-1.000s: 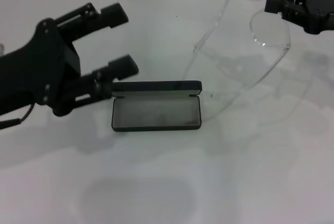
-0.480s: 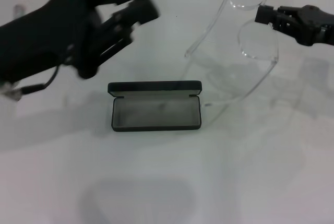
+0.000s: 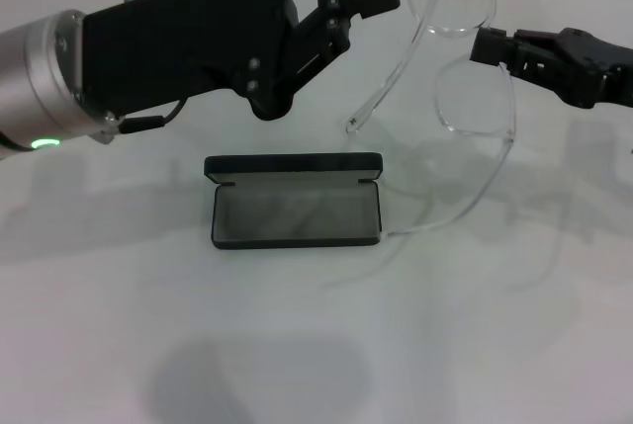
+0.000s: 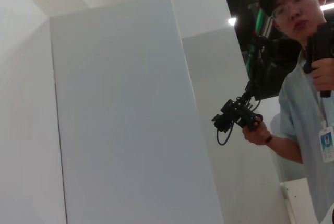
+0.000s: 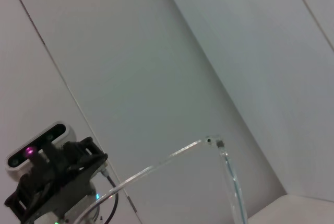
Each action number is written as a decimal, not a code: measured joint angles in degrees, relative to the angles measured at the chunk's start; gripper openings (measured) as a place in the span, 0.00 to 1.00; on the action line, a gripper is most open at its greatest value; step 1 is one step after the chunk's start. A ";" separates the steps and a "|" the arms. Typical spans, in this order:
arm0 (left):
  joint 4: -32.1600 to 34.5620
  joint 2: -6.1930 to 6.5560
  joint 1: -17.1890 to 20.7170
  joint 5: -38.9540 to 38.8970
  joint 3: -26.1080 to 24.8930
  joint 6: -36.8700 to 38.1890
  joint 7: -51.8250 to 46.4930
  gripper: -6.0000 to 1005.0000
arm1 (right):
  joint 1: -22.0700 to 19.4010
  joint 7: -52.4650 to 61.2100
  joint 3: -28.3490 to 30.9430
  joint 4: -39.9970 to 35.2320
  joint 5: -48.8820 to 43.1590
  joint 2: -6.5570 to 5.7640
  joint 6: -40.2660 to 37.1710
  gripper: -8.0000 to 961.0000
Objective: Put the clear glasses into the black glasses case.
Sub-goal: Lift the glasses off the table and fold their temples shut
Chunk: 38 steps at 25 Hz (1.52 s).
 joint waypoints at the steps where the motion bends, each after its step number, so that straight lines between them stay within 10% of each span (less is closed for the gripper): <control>1: -0.03 0.03 -0.11 -0.05 -0.03 0.00 0.01 0.06 | -0.01 0.00 -0.08 0.01 0.00 -0.06 -0.13 0.08; 38: -13.64 -0.49 -6.79 -0.28 6.02 -3.21 8.04 0.06 | 4.25 1.49 -2.15 3.23 3.79 1.68 -7.18 0.08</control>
